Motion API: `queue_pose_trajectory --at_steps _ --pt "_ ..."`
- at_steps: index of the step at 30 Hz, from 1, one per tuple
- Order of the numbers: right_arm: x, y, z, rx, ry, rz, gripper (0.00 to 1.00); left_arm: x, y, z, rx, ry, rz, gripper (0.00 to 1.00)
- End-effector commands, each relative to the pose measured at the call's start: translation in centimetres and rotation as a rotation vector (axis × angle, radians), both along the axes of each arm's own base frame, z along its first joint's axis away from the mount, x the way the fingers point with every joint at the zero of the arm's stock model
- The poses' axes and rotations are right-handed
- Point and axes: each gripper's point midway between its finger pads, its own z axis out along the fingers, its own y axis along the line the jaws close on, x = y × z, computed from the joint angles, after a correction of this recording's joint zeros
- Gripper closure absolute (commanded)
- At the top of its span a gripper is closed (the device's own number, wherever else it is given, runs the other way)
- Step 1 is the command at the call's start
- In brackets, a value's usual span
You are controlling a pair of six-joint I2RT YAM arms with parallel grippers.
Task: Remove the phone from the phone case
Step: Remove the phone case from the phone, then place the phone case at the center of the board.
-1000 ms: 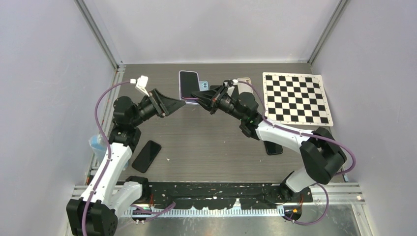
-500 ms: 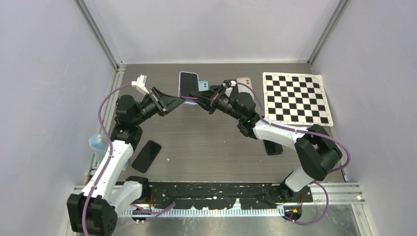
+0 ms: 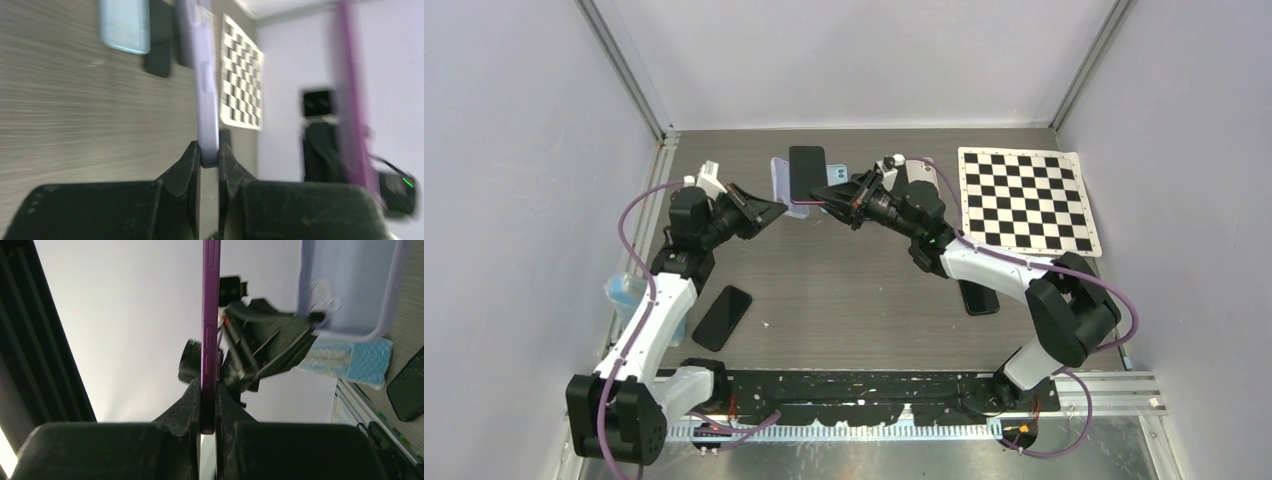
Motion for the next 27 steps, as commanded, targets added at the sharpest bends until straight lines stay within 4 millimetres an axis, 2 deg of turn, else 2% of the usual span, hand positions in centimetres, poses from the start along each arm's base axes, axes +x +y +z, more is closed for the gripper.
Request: queue_pose_trajectory --at_steps 1,4,8,12,13,16,17,18,19,20,21,24,26,27 --pt "-3.6 -1.0 8.2 0.114 -0.273 0.087 0.99 3.2 4.2 -3.4 0.155 0.069 0.196 1.00" --pt "-3.9 -0.9 8.1 0.111 -0.297 0.103 0.99 4.6 5.3 -4.0 0.166 0.093 0.250 1.00" --pt "-3.1 -0.4 6.8 0.063 -0.312 0.099 0.99 6.6 7.0 -5.1 0.204 0.108 0.299 1.00" --pt "0.2 0.7 4.2 -0.074 -0.349 0.061 0.99 8.9 8.8 -6.8 0.227 0.115 0.279 1.00" --pt "1.3 0.8 2.7 -0.134 -0.319 0.047 0.99 9.6 8.7 -6.8 0.221 0.081 0.255 0.97" --pt "5.2 1.8 -0.5 -0.303 -0.371 -0.011 0.99 11.4 8.9 -8.3 0.230 0.072 0.219 0.96" --pt "6.1 1.9 -2.4 -0.386 -0.371 -0.016 0.99 12.2 8.8 -9.5 0.239 0.088 0.198 0.96" --pt "7.7 2.4 -3.3 -0.429 -0.369 -0.035 0.99 12.8 8.7 -10.2 0.244 0.094 0.181 0.97" --pt "8.3 2.5 -5.1 -0.499 -0.365 -0.028 1.00 13.5 8.6 -11.0 0.244 0.098 0.159 0.97" --pt "9.8 3.0 -6.1 -0.534 -0.358 -0.045 1.00 14.1 8.3 -11.5 0.241 0.093 0.132 0.98" --pt "10.5 3.0 -7.6 -0.583 -0.338 -0.042 0.99 14.7 8.1 -12.1 0.237 0.100 0.115 0.99" --pt "13.3 3.5 -10.4 -0.651 -0.298 -0.068 0.99 16.2 7.9 -14.1 0.224 0.137 0.090 0.99" --pt "14.7 3.8 -12.1 -0.680 -0.280 -0.073 0.99 16.9 7.8 -15.5 0.218 0.175 0.076 0.93" --pt "15.1 3.7 -13.0 -0.700 -0.264 -0.068 0.99 17.1 7.8 -16.1 0.216 0.186 0.069 0.87"
